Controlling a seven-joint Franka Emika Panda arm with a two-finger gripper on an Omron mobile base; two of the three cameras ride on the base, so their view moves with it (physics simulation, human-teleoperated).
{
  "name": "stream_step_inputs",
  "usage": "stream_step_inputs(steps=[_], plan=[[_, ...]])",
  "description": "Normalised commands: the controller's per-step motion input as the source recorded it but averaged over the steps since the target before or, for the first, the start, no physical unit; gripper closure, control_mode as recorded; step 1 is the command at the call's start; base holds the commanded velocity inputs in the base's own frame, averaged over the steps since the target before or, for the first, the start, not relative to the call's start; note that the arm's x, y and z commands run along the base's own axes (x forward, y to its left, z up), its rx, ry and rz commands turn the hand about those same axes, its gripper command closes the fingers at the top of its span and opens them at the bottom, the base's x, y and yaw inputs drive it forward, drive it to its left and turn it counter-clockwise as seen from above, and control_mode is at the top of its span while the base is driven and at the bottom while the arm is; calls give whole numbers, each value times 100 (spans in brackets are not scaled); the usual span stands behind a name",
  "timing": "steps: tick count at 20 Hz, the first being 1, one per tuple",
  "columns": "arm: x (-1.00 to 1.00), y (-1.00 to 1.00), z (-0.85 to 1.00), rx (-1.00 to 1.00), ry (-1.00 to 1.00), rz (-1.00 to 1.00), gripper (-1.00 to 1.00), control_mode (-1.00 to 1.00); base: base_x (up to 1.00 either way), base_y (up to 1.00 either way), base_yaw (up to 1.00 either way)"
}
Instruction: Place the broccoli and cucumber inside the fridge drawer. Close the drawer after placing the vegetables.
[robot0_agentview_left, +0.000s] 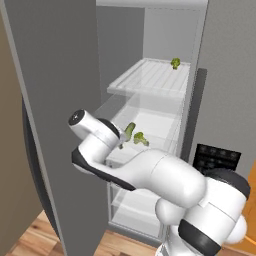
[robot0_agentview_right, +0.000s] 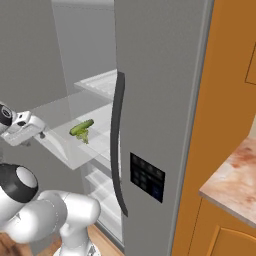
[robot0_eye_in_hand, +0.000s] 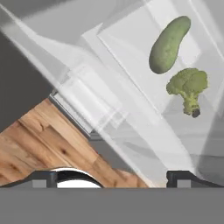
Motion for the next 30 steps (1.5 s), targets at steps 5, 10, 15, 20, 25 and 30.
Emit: stream_step_inputs(steps=[5, 10, 15, 20, 25, 30], plan=[[44, -5, -65, -12, 8, 14, -100, -100, 0, 0, 0], [58, -28, -24, -1, 0, 12, -100, -100, 0, 0, 0], [56, -27, -3, 0, 0, 10, -100, -100, 0, 0, 0], [49, -28, 0, -2, 0, 6, -100, -100, 0, 0, 0], [42, -33, 0, -3, 0, 4, -100, -100, 0, 0, 0], [34, -48, 0, -1, 0, 3, -100, -100, 0, 0, 0]])
